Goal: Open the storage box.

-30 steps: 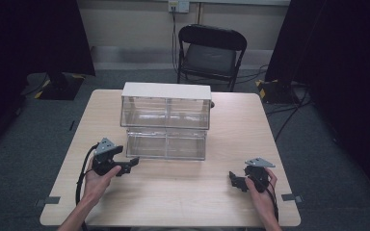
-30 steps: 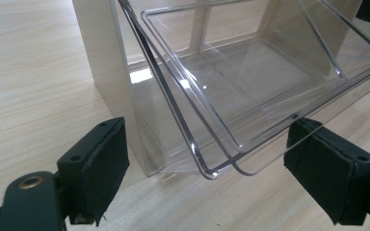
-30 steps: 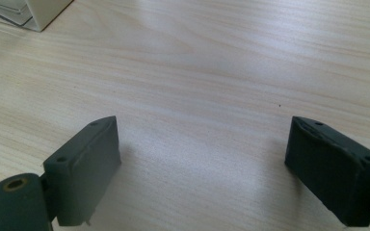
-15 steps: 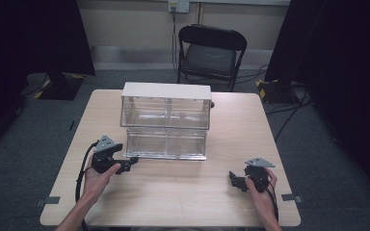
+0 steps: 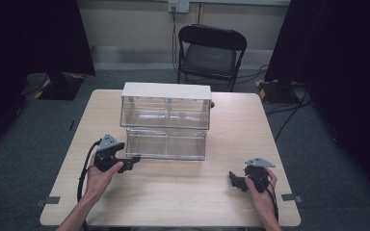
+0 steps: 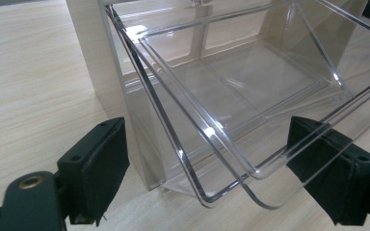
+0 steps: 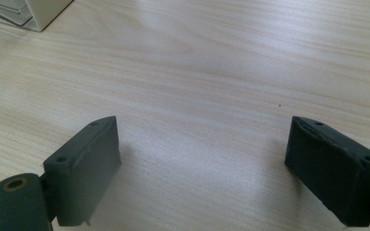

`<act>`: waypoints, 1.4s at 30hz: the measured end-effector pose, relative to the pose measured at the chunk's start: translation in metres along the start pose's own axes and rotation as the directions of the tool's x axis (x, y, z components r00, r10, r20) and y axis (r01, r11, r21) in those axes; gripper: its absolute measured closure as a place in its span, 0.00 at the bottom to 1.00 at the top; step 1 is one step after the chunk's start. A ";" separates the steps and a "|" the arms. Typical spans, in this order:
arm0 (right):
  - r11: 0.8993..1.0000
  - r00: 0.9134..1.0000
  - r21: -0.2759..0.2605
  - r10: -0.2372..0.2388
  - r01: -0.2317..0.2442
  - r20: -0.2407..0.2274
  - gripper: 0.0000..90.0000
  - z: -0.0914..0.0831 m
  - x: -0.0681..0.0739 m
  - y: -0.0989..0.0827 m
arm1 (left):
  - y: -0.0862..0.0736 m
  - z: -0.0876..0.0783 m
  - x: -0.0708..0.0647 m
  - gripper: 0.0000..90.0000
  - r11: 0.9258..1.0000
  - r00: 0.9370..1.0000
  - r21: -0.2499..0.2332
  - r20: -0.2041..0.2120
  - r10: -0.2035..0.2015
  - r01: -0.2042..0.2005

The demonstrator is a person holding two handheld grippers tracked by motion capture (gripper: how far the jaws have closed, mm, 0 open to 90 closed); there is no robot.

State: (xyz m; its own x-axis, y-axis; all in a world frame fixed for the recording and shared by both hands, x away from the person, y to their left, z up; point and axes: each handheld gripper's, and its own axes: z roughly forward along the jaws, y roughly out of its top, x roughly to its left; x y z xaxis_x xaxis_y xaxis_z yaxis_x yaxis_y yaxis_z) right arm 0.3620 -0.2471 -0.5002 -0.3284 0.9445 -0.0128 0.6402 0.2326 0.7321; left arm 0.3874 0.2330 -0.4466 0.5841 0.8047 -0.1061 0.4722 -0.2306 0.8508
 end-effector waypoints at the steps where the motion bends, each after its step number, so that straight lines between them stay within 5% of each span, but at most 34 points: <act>1: 1.000 1.000 0.000 0.000 0.000 0.000 0.13 0.000 0.000 0.000 | 0.000 0.000 0.001 0.17 1.000 1.000 0.005 -0.002 0.003 -0.003; 12: 1.000 1.000 0.001 -0.001 0.001 -0.001 0.12 0.000 0.000 0.000 | 0.010 -0.001 0.001 0.18 1.000 1.000 -0.010 -0.016 -0.004 0.004; 26: 1.000 1.000 0.001 -0.001 0.001 -0.001 0.12 0.000 0.000 0.000 | 0.013 0.004 0.000 0.17 0.999 0.999 0.016 -0.019 0.039 -0.038; 42: 1.000 1.000 0.001 -0.001 0.001 -0.001 0.12 0.000 0.000 0.000 | 0.018 0.006 -0.002 0.17 1.000 1.000 -0.017 -0.011 0.018 -0.018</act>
State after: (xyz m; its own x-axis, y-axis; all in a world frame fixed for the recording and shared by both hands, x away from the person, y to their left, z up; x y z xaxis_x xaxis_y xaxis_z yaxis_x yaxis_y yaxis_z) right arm 0.3623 -0.2471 -0.5002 -0.3296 0.9440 -0.0130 0.6402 0.2337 0.7318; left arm 0.3984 0.2243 -0.4344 0.5851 0.8065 -0.0849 0.4503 -0.2361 0.8611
